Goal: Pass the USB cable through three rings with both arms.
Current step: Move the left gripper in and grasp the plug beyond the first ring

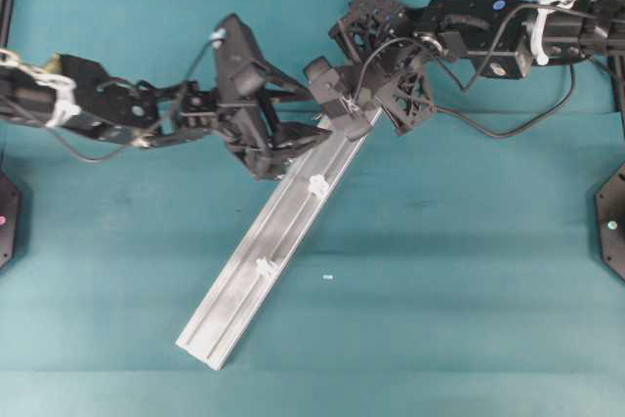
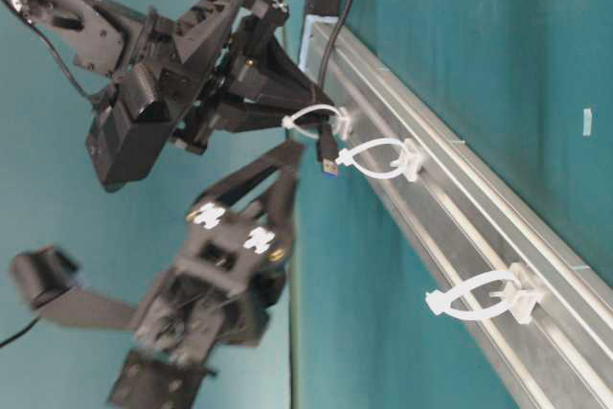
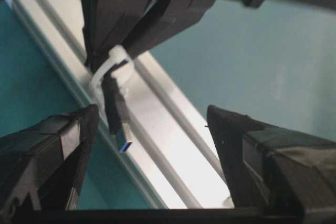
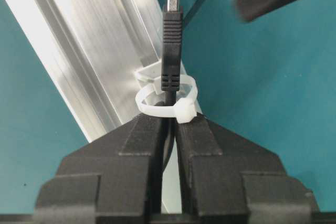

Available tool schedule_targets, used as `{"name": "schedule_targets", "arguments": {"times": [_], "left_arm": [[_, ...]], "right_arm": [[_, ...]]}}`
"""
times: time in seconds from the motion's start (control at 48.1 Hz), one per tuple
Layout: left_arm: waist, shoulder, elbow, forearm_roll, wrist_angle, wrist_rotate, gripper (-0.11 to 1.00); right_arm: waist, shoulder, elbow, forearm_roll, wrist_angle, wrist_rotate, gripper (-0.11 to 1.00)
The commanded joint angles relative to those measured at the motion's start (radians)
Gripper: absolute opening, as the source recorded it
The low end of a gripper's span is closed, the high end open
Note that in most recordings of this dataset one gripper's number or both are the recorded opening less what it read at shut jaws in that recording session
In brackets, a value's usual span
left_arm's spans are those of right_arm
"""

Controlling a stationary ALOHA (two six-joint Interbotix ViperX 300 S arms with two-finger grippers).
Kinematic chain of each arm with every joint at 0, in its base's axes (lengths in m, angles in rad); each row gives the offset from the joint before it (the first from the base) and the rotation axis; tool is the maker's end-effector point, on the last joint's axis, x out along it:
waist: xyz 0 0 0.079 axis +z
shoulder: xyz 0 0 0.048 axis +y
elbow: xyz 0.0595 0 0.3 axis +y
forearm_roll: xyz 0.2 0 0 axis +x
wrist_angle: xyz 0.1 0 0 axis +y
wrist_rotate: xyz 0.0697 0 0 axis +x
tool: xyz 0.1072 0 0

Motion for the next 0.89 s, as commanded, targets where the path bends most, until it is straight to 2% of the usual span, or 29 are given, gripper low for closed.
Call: {"name": "schedule_targets", "arguments": {"times": [0.0, 0.312, 0.873], "left_arm": [[-0.003, 0.054, -0.031, 0.003, -0.002, -0.003, 0.9], [0.029, 0.08, -0.051, 0.003, 0.006, 0.003, 0.89], [0.029, 0.091, -0.081, 0.003, 0.005, 0.005, 0.86]], "right_arm": [[0.003, -0.003, -0.008, 0.005, -0.005, 0.009, 0.08], [0.003, -0.003, -0.003, 0.02, -0.002, 0.006, 0.08], [0.003, -0.003, -0.003, 0.021, -0.005, 0.009, 0.08]]}}
